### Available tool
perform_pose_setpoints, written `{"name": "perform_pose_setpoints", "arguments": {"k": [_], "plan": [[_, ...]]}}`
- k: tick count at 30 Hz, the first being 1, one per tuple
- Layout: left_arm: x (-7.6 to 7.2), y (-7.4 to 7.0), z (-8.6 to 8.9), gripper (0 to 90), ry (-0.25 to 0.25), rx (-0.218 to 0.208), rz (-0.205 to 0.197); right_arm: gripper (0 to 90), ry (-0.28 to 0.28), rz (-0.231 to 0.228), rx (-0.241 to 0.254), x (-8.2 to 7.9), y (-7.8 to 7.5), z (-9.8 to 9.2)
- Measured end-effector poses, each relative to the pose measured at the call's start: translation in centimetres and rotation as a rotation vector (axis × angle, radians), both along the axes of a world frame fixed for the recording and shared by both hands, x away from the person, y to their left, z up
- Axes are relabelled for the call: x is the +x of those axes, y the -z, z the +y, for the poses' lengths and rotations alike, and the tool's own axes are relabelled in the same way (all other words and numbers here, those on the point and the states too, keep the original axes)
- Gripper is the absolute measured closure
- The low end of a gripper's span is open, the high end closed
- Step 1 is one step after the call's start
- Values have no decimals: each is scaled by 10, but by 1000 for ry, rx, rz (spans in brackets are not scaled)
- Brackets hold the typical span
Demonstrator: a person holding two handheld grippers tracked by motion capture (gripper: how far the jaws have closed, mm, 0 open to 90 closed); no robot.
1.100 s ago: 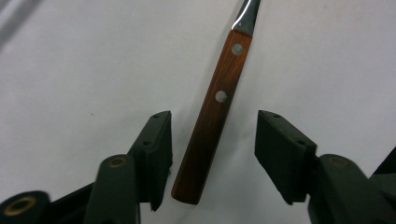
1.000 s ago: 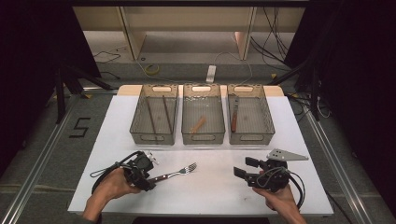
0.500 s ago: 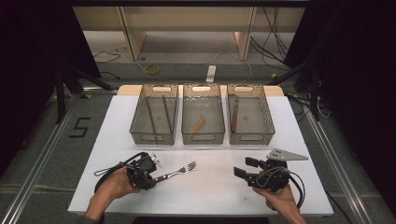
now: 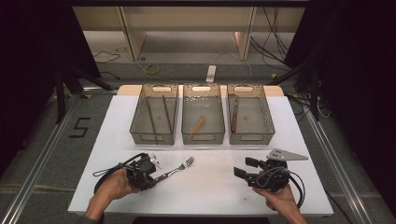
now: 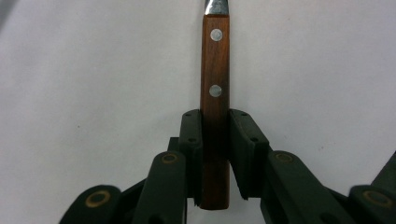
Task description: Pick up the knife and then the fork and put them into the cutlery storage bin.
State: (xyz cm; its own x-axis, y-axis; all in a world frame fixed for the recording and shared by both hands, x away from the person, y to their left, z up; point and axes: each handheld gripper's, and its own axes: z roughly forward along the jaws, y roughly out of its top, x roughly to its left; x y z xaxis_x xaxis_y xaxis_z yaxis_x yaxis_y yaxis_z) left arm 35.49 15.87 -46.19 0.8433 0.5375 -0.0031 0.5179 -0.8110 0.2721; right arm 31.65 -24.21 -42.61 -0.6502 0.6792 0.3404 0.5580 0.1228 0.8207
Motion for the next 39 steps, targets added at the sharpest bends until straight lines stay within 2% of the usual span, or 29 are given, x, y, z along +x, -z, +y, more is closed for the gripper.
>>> {"name": "perform_pose_setpoints", "arguments": {"k": [2,5,7,9,14,22,26,28,30,39], "plan": [[0,-3,1,752,-3,-10,-7,299,-1,-1,-1,0,0,0],[0,-10,3,753,-25,-61,-18,299,0,2,1,0,0,0],[-1,-15,2,753,-28,-112,-24,299,-1,1,2,0,0,0],[-1,-21,0,752,-28,-143,-35,299,0,2,5,0,0,0],[-3,-31,-8,752,-74,-261,-81,299,2,-3,9,0,0,2],[-3,-34,-20,752,-103,-346,-115,286,21,7,40,1,-2,5],[-4,-40,-29,752,-110,-402,-162,269,25,4,44,3,-4,10],[-3,-40,-33,752,-118,-437,-172,263,25,1,46,4,-5,12],[-1,-39,-37,752,-121,-440,-186,260,27,-4,43,4,-6,14],[2,-39,-51,752,-104,-444,-191,260,49,-4,51,10,-6,14]]}}
